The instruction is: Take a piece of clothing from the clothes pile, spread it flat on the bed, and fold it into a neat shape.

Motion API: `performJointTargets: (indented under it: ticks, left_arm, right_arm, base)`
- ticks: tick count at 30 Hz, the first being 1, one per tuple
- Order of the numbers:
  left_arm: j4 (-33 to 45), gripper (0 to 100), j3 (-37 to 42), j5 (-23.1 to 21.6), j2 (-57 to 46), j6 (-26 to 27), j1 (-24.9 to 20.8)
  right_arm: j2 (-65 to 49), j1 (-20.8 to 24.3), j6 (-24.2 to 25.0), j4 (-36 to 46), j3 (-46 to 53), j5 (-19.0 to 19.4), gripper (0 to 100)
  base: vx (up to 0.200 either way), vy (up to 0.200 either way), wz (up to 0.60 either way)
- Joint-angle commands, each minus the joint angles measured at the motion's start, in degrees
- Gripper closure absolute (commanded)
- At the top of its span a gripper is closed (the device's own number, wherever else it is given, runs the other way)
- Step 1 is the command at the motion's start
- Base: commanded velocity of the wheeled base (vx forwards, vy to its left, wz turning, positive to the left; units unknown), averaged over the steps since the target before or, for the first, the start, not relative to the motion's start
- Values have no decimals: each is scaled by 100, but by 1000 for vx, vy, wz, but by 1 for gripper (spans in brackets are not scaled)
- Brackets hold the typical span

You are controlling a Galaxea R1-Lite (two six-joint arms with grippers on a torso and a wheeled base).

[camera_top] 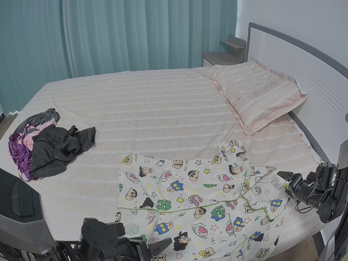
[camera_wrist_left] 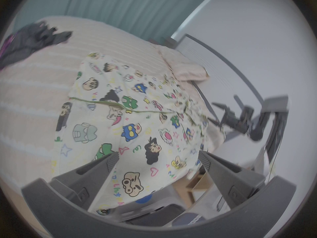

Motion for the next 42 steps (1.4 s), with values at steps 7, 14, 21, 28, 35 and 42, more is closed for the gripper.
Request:
performJointTargets:
  ticks: [7,14,21,28,35,42]
  left_arm:
    - [1077,0,137,-372,-572,-2553,522]
    - [1622,0,128,-908,-686,-3133,575]
    - [1639,0,128,-873,-686,-3116,698]
    - [1745,0,128,-864,-440,-2993,733]
    - [1683,0,84,-662,-106,-2834,724]
    - [1657,0,84,-425,131,-2615,724]
  right_arm:
    - [20,0,0,-85,2,-5,0]
    - [20,0,8,-85,2,-14,0]
    - [20,0,8,-85,2,-14,0]
    - [20,0,8,-85,2,-14,0]
    - [29,0,8,-85,-6,-14,0]
    - [91,0,8,-93,-24,-22,0]
  base:
    - [0,0,0]
    - [0,0,0]
    - [0,0,0]
    - [0,0,0]
    - [0,0,0]
    - [0,0,0]
